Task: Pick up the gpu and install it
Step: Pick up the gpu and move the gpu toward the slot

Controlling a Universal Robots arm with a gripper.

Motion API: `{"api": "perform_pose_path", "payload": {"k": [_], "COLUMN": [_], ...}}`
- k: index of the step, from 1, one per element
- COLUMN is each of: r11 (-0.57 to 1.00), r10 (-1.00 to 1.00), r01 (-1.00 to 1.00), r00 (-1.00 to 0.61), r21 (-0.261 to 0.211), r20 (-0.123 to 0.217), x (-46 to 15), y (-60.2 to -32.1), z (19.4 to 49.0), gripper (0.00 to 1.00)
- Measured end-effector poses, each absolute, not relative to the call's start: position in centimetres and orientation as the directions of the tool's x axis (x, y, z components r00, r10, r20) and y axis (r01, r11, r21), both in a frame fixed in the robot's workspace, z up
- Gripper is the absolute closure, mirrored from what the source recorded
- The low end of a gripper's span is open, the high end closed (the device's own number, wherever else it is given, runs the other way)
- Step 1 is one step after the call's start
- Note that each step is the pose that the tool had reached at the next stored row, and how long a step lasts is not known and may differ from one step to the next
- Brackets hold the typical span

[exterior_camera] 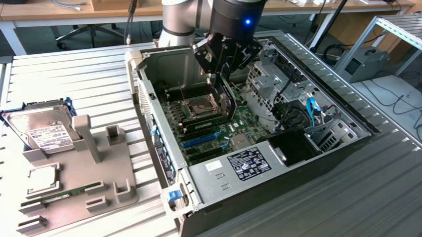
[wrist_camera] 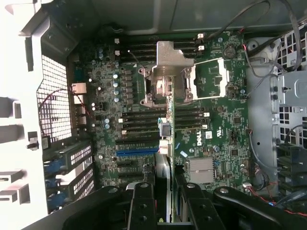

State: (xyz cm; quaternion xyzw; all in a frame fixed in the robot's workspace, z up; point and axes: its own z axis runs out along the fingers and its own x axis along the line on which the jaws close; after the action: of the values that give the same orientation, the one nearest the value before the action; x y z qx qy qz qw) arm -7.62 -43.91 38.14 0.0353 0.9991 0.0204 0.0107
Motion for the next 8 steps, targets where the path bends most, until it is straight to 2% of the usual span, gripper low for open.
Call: {"api": "perform_pose_path", "payload": {"k": [8], "r11": [0.997], "r10": [0.071], "r01": [0.07], "r00": [-0.997], "r21": [0.042], "r20": [-0.02], "x": [-7.14], "y": [-43.14], "z": [37.68], "gripper": [0.74]}}
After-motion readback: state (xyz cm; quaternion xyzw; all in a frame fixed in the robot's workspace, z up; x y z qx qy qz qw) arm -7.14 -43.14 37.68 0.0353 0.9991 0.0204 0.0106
